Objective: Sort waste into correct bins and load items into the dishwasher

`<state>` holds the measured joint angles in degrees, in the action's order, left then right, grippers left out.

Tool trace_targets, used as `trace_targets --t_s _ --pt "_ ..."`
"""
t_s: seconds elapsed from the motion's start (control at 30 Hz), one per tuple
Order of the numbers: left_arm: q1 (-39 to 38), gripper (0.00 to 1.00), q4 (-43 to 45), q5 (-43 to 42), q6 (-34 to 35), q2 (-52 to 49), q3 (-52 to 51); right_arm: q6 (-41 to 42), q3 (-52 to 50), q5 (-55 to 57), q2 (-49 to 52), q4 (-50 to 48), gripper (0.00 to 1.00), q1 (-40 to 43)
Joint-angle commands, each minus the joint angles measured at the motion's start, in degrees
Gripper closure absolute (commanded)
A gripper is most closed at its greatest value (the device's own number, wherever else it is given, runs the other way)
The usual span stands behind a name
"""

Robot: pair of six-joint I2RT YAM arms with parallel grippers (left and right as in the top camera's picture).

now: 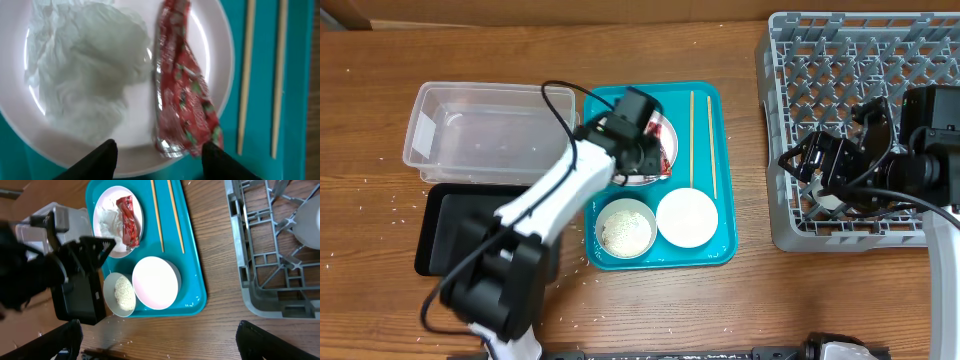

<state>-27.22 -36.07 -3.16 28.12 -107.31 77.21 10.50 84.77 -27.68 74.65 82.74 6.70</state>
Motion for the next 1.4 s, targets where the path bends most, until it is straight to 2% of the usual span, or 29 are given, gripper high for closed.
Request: trace_targets --t_s 0.0,0.13,0.2,0.23,0.3,0.33,0.37,0.5,0.67,0.9,1.07,1.17,1.2,1.27,1.3,1.37 --pt "2.4 0.44 2.7 -10.7 -3.2 -5.2 1.0 -0.3 1.1 -0.5 -0.1 -0.1 0.0 -0.3" --pt "2.4 0.46 5.0 -11.7 -3.3 -8.2 1.0 -0.3 1.1 -0.5 -0.1 -0.1 0.0 -0.3" --pt "2.4 0.51 5.1 -12.1 -3.3 -9.7 1.0 -0.3 1.1 -0.5 -0.1 -0.1 0.0 -0.3" --pt "2.4 0.56 5.1 -12.5 -3.3 -10.4 1.0 -0.3 1.1 -0.5 -0.1 -0.1 0.0 -0.3" --pt "2.4 0.78 4.8 -13.0 -3.3 -11.3 1.0 -0.3 1.1 -0.5 -0.1 -0.1 0.0 -0.3" --pt "2.4 0.92 4.6 -13.1 -3.1 -11.5 1.0 -0.3 1.1 -0.5 -0.1 -0.1 0.0 -0.3" --pt "2.4 0.96 4.4 -13.0 -2.6 -11.5 1.0 -0.3 1.1 -0.5 -0.1 -0.1 0.0 -0.3" --pt "3.0 0.96 2.2 -12.9 -1.5 -9.8 2.8 -0.3 1.1 -0.5 -0.1 -0.1 0.0 -0.3" --pt "5.5 0.96 -7.8 -12.2 -0.9 -4.9 9.9 -0.3 1.1 -0.5 -0.1 -0.1 0.0 -0.3" --pt "13.8 0.96 -22.1 -3.1 5.9 2.9 15.9 -0.3 1.1 -0.5 -0.1 -0.1 0.0 -0.3" --pt "21.3 0.96 -27.4 5.2 13.3 3.7 15.6 -0.3 1.1 -0.5 -0.1 -0.1 0.0 -0.3" --pt "23.9 0.96 -26.6 6.3 14.3 2.9 14.3 -0.3 1.1 -0.5 -0.1 -0.1 0.0 -0.3" --pt "24.3 0.93 -26.4 6.3 14.3 2.4 14.0 -0.3 1.1 -0.5 -0.1 -0.1 0.0 -0.3" --pt "24.3 0.72 -25.8 6.3 12.4 1.6 13.9 -0.3 1.1 -0.5 -0.1 -0.1 0.0 -0.3" --pt "23.7 0.65 -25.0 6.3 10.1 1.4 14.0 -0.3 1.1 -0.5 -0.1 -0.1 0.0 -0.3" --pt "22.6 0.6 -23.9 6.6 7.6 1.7 14.6 -0.3 1.1 -0.5 -0.1 -0.1 0.0 -0.3"
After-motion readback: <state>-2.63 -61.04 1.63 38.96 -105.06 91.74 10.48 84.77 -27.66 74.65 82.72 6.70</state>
